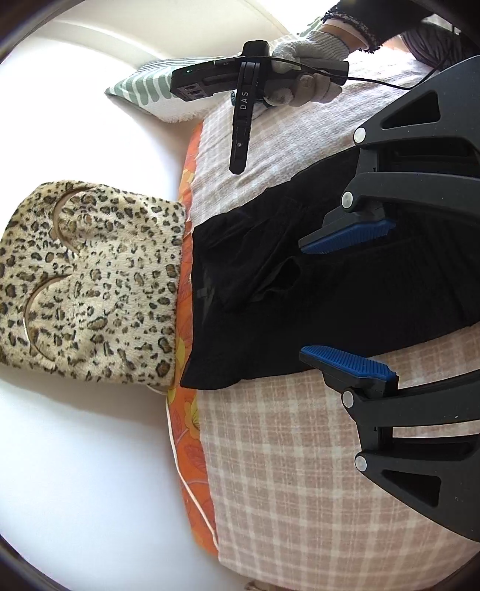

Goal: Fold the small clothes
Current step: 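Open both tools and move them to the strip's collar end, then grasp the collar end of the strip with both tools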

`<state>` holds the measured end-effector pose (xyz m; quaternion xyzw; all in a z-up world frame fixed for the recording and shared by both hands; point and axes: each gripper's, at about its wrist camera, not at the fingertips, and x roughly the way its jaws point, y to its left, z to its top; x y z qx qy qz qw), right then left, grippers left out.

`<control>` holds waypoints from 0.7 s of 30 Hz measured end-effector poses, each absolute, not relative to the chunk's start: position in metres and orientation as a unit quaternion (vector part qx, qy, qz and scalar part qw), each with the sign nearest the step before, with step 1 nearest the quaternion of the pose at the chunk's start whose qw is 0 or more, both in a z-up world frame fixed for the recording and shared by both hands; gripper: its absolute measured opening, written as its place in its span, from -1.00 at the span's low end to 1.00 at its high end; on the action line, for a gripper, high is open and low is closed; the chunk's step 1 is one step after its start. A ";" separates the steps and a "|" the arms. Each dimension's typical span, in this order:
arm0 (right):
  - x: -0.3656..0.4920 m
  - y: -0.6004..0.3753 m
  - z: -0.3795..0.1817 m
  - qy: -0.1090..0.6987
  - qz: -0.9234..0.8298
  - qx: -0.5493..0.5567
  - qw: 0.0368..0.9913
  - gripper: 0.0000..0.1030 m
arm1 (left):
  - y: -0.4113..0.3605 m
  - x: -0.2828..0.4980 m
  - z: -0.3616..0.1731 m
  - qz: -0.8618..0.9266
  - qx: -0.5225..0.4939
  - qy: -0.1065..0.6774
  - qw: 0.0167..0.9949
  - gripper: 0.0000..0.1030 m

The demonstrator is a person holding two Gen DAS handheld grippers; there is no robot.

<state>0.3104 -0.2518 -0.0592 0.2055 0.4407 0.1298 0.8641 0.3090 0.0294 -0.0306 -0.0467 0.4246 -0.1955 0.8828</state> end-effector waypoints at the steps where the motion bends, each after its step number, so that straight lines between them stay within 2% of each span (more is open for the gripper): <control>1: 0.320 -0.257 -0.062 0.440 0.131 0.216 0.862 -0.17 | 0.036 0.322 -0.034 -0.195 -0.060 0.429 0.880 -0.01; 11: 0.399 -0.281 -0.090 0.444 0.151 0.273 0.840 -0.17 | 0.062 0.419 -0.080 -0.194 -0.119 0.460 0.858 -0.01; 21: 0.426 -0.279 -0.108 0.451 0.184 0.287 0.824 -0.19 | 0.082 0.471 -0.100 -0.220 -0.193 0.463 0.837 -0.01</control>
